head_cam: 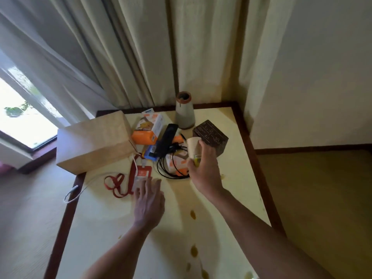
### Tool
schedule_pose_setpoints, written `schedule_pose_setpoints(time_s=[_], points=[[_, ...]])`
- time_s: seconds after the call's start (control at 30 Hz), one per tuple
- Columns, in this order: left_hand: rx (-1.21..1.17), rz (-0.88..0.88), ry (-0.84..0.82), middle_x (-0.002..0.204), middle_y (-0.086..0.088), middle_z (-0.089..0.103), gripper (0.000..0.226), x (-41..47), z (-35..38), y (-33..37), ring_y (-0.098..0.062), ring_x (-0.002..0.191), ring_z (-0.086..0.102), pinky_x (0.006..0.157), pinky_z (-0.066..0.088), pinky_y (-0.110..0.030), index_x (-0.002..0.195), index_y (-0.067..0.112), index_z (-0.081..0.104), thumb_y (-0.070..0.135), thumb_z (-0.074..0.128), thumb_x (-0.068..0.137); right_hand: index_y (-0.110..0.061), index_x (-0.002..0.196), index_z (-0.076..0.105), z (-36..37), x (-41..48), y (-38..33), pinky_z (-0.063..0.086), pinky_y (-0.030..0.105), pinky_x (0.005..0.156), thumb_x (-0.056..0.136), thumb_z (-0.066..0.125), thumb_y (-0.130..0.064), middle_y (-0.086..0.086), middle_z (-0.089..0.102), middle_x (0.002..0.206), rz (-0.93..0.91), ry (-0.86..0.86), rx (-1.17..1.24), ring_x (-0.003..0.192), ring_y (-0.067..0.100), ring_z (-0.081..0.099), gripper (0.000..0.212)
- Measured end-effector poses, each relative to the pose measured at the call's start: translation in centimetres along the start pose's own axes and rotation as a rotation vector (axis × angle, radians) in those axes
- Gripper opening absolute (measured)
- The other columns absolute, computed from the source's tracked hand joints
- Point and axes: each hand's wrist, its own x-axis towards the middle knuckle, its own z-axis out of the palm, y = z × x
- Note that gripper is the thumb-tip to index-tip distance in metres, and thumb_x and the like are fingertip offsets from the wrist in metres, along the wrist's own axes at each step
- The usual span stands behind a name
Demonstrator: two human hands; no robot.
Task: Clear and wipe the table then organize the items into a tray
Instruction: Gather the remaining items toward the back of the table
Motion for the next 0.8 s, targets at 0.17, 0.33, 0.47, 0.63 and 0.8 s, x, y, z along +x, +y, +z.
schedule_pose_setpoints(time_s=[0.17,0.33,0.47,0.63,0.8], points=[[-0.031,-0.123,0.021,0.155,-0.016,0.034,0.062,1.9,-1.0,-0.4,-0.036,0.137,0.040,0.107,0.042,-0.054,0.153,0.014,0.037,0.024,0.058,0.095,-0.015,0.152,0.030,5.1,7.6,-2.2,0.050,0.043,0.098,0.095,0.062,-0.022,0.013,0.046,0.138,-0.020,-0.092,-0.289,0.125,0.031,0.052,0.065],[-0.123,-0.204,0.023,0.141,-0.011,0.043,0.054,4.1,-1.2,-1.0,-0.032,0.118,0.049,0.099,0.048,-0.048,0.148,0.012,0.038,0.024,0.054,0.098,-0.011,0.138,0.042,8.1,12.7,-2.6,0.052,0.047,0.095,0.092,0.063,-0.018,0.019,0.051,0.133,0.033,-0.157,-0.372,0.120,0.037,0.055,0.051],[-0.141,-0.242,0.008,0.148,-0.007,0.043,0.052,5.2,-1.7,-0.9,-0.029,0.124,0.047,0.101,0.048,-0.044,0.145,0.017,0.051,0.033,0.062,0.096,0.000,0.151,0.029,9.5,15.1,-2.1,0.041,0.049,0.110,0.094,0.063,-0.025,0.024,0.041,0.150,0.043,-0.219,-0.602,0.138,0.041,0.039,0.071],[-0.060,-0.312,-0.013,0.148,-0.010,0.035,0.049,5.6,-2.6,-0.9,-0.033,0.129,0.042,0.099,0.046,-0.054,0.143,0.035,0.046,0.037,0.060,0.097,0.004,0.155,0.019,9.9,17.1,-1.6,0.030,0.053,0.119,0.094,0.063,-0.033,0.025,0.032,0.157,-0.017,-0.322,-0.758,0.145,0.041,0.032,0.084],[-0.072,-0.323,-0.081,0.153,-0.017,0.032,0.056,6.1,-3.0,-0.8,-0.040,0.134,0.042,0.097,0.051,-0.052,0.149,0.035,0.027,0.037,0.055,0.101,-0.012,0.130,0.055,9.2,17.3,-0.9,0.054,0.042,0.082,0.080,0.082,-0.034,0.013,0.061,0.128,0.050,-0.344,-0.593,0.114,0.032,0.061,0.061]])
